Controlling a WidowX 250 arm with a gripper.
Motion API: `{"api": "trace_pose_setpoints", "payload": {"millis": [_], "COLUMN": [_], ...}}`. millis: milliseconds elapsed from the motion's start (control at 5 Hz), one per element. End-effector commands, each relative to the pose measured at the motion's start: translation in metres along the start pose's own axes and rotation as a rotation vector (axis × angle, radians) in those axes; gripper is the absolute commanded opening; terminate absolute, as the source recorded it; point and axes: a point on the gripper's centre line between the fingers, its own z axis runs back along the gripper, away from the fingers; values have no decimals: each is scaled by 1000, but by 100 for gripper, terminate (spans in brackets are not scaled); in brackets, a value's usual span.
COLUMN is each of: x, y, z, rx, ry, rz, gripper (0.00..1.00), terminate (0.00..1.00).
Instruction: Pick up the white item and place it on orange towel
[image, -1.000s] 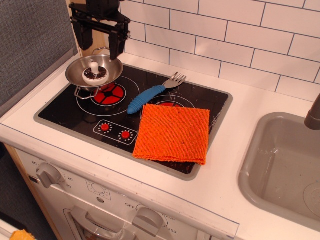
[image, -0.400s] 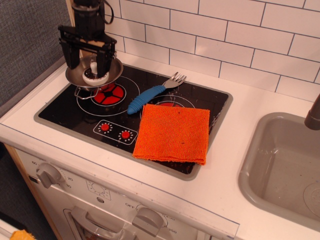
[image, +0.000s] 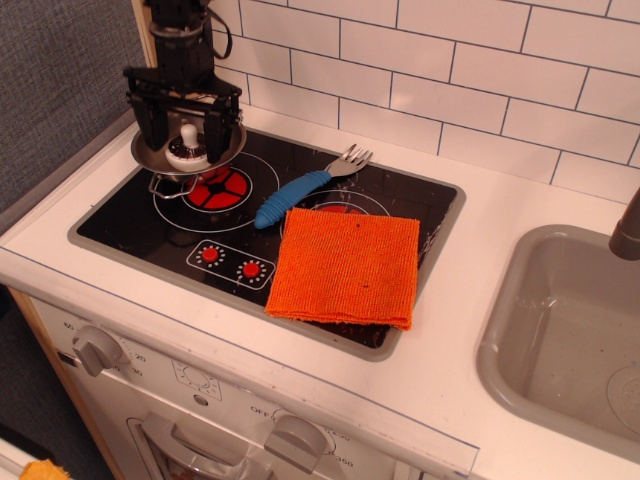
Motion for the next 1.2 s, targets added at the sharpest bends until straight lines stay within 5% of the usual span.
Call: {"api": "trace_pose_setpoints", "payload": {"millis": [0,200,600,800,1000], "x": [-5,-7,-7,-25,-48], "y": [5,1,-5,-38,-81], "z": [-13,-8,85,122,105], "rx": [-23,-8,96,104,62], "ry": [33,28,-156,-215,-167], "rz": [29,4,-61,-150,-292], "gripper": [100,0,0,0,0], "terminate": [0,0,0,0,0]}}
